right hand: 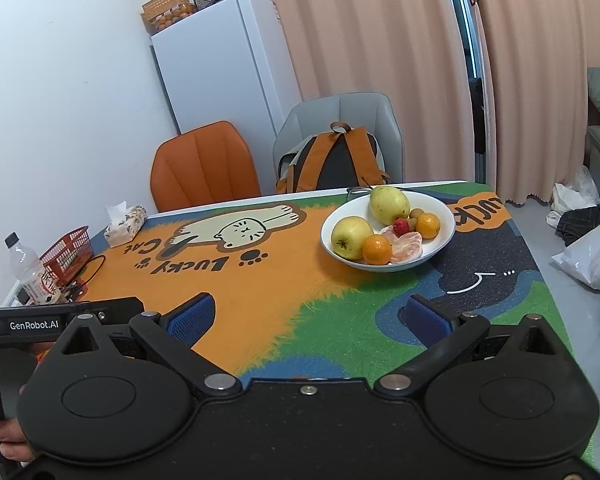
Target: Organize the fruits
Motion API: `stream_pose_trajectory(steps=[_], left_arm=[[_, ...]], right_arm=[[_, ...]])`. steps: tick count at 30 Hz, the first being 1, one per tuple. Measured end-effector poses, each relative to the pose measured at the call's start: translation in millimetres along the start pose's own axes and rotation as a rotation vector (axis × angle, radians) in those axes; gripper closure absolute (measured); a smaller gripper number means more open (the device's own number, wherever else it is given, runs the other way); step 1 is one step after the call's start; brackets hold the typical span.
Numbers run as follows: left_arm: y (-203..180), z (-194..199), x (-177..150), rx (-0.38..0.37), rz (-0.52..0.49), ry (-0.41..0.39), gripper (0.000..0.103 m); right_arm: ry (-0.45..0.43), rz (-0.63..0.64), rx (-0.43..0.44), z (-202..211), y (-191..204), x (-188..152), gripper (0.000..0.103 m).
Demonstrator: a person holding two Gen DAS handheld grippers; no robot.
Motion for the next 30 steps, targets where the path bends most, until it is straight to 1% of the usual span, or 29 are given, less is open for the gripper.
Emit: stream_pose_trajectory(steps=[30], left_arm=[[3.8, 8.9, 3.0, 0.023, -0.009, -0.013, 0.0]], right_arm=[[0.004, 0.012, 0.006, 4.2, 3.6, -1.7, 0.0]])
Point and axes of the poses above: each gripper's, at about its wrist camera, not at the fingertips, and z roughly against the way its jaws point, y to its left, x to its top, the point moved 10 cm from there along -z, roughly the way its jaws point, and after that the axes turned 5 degrees about x, right-handed, at the moved point
